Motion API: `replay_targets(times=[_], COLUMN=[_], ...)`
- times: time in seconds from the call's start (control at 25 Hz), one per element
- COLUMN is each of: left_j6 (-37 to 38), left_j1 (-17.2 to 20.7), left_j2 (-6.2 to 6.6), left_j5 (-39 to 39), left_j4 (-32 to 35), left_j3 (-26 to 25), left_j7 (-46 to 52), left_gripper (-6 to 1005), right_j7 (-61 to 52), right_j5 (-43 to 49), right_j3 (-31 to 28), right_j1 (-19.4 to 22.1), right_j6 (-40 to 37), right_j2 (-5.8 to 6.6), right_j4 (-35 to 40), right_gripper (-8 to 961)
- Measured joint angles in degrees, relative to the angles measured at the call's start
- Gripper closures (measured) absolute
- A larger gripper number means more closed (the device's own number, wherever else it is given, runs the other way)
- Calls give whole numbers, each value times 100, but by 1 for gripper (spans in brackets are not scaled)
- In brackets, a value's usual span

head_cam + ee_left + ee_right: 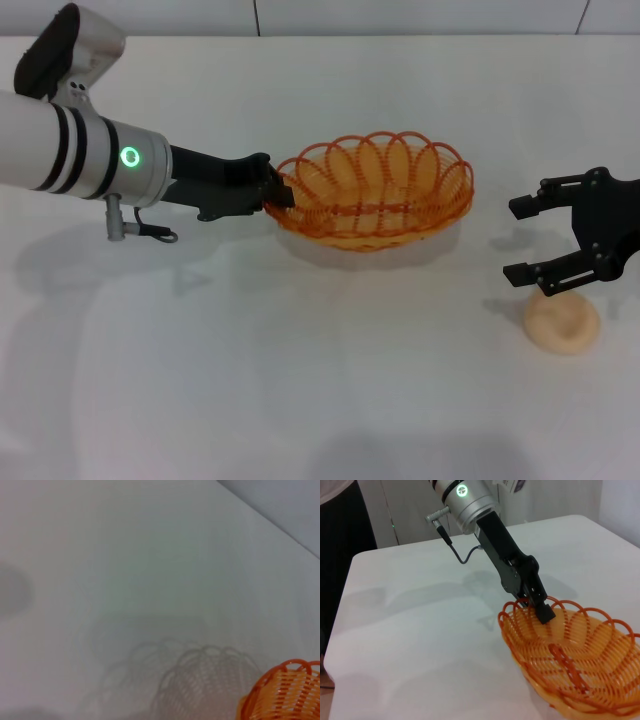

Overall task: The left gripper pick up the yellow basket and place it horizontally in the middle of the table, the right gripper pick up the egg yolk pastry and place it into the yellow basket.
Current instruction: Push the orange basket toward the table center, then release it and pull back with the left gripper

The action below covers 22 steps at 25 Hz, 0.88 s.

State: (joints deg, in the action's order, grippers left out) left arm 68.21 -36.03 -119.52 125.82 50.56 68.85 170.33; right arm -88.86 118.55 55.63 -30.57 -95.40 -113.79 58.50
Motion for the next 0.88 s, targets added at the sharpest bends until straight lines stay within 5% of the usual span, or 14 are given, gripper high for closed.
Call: replay_targets(times=[0.56,0.68,0.88], left_j6=[34,82,209], left_j1=[-58,-66,-66], left_j2=[27,34,46], left_j5=[-112,-116,-116], left_j4=[-349,-392,-388], left_j3=[6,6,-4], left_j7=[-42,-50,-57], left_gripper=[792,559,452], right_j7=[10,10,4], right_j5=[18,19,13], right_j3=[0,0,0], right_j1=[-37,-41,-36], right_j6=[44,43,42], right_j2=[-18,-20,-28], right_j4=[4,4,4], right_gripper=[100,100,100])
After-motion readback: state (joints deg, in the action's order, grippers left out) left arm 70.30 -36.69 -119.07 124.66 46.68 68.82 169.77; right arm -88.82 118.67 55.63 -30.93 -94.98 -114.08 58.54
